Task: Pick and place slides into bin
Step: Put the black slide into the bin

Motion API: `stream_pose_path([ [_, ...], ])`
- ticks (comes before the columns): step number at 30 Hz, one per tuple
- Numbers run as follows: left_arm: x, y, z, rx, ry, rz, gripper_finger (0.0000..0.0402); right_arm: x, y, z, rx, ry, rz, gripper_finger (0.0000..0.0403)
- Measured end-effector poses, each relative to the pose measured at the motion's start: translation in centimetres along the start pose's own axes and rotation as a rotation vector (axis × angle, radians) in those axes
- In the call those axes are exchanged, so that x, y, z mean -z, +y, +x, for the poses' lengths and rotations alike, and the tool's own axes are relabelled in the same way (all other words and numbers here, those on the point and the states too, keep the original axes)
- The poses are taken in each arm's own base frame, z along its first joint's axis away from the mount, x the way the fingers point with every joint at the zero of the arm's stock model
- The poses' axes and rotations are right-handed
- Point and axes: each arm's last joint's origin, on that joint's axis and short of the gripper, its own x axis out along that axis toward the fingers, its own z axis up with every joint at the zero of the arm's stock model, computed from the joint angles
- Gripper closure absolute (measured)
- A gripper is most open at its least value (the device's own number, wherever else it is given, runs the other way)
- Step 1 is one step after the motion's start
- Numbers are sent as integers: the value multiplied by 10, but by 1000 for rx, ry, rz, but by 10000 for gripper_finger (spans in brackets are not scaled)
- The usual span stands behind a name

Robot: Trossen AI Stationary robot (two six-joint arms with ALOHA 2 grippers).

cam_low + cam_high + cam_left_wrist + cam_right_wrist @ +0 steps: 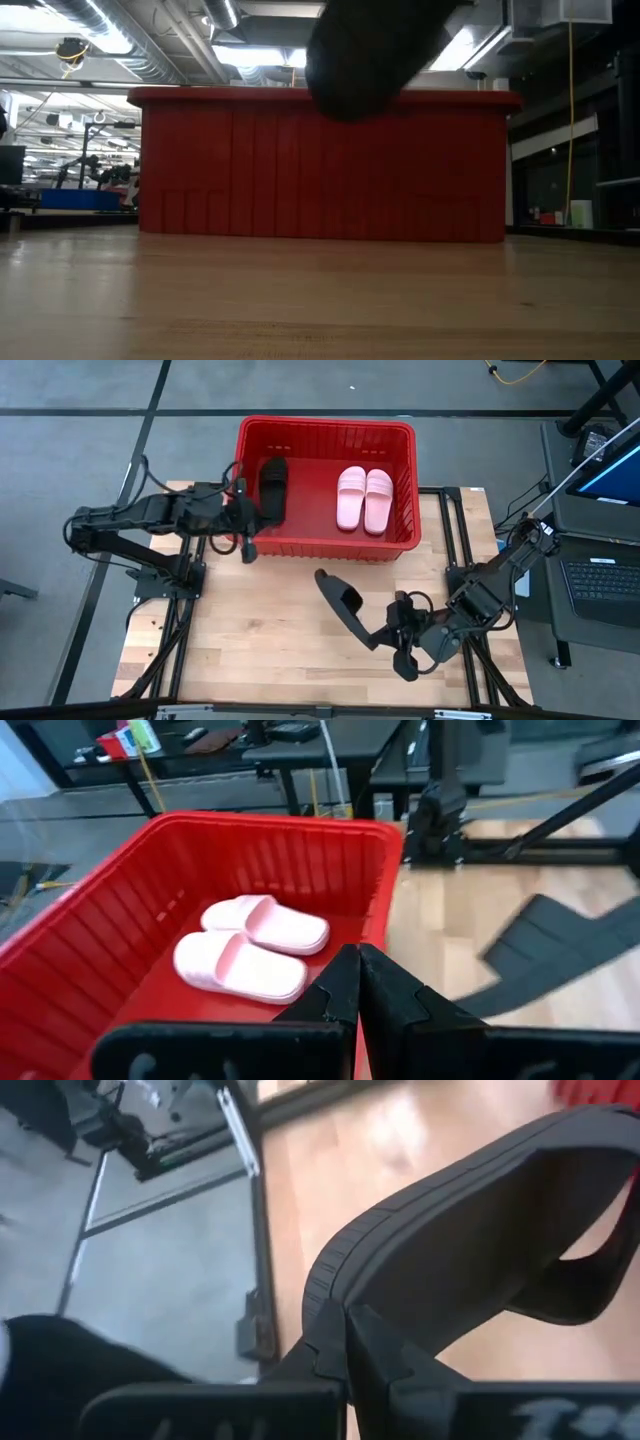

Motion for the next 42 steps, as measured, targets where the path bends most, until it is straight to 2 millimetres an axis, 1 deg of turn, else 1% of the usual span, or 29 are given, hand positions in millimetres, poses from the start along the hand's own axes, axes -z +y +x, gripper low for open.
stream_pose_path([
  [3, -1, -4, -6, 26, -16, -20, 400, -2, 2, -1, 28, -70, -78, 402],
  [7, -1, -10, -9, 57, -22, -21, 401, -8, 5, -2, 57, -162, -169, 402],
  [13, -1, -17, -12, 91, -27, -31, 400, -16, 11, -3, 39, -257, -266, 402],
  [17, -2, -20, -13, 103, -38, -27, 400, -22, 12, -5, 136, -353, -359, 402],
  [20, -5, -22, -14, 79, -66, -8, 400, -28, 11, -6, 210, -413, -425, 402],
  [26, -12, -22, -15, 48, -138, 2, 399, -42, 10, -6, 284, -496, -535, 402],
  [30, -14, -22, -16, 45, -160, -4, 401, -50, 4, -4, 325, -507, -588, 402],
  [36, -15, -21, -16, 17, -162, -7, 400, -62, -10, 2, 398, -495, -626, 402],
  [40, -15, -19, -16, -36, -159, -1, 400, -73, -24, 7, 468, -483, -651, 402],
  [42, -15, -19, -16, -56, -158, 16, 399, -80, -34, 11, 510, -471, -646, 402],
])
